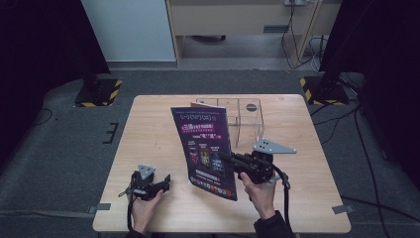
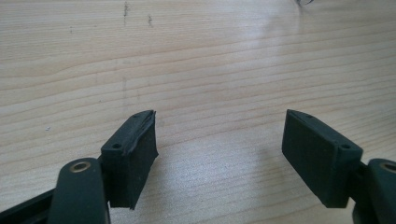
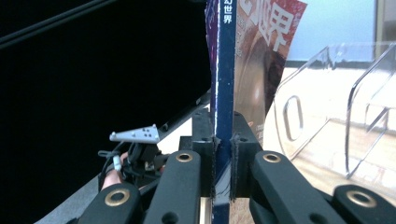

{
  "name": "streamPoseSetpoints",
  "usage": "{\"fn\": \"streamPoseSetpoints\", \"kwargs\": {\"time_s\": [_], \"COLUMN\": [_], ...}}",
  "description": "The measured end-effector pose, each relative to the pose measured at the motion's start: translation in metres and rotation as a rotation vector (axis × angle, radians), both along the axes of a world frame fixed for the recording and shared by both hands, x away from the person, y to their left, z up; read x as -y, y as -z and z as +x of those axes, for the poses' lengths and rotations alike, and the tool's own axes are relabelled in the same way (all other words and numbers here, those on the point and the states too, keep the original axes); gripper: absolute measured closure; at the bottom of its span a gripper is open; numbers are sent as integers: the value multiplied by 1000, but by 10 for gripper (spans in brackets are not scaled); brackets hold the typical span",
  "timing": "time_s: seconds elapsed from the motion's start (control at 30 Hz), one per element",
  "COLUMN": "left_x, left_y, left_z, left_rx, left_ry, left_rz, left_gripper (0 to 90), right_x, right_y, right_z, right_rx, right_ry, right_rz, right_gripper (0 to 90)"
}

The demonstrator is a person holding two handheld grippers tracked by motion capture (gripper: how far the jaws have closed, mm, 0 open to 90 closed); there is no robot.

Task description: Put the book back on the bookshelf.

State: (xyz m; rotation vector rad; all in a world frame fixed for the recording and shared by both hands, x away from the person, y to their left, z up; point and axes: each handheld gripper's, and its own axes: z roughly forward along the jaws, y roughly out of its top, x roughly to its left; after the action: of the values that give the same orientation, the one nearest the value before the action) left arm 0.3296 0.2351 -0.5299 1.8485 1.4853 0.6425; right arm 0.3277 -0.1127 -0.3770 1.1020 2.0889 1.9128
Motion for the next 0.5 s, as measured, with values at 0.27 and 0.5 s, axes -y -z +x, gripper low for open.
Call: {"fn": "streamPoseSetpoints", "kwargs": {"time_s": [0.27,0.5], "left_x": [1,2], "left_y": [2,5], "left_z": [2,4], "left_rx": [-16,-25], "left_ry": [6,0], "left_rz": [16,48], "left_gripper": [235,223], "right_x": [10,20], "right_y": [-18,-33], "right_z": [2,6], "right_rx": [37,65], "right_ry": [35,75], "right_rz": [17,31], "right_gripper": [844,844]}}
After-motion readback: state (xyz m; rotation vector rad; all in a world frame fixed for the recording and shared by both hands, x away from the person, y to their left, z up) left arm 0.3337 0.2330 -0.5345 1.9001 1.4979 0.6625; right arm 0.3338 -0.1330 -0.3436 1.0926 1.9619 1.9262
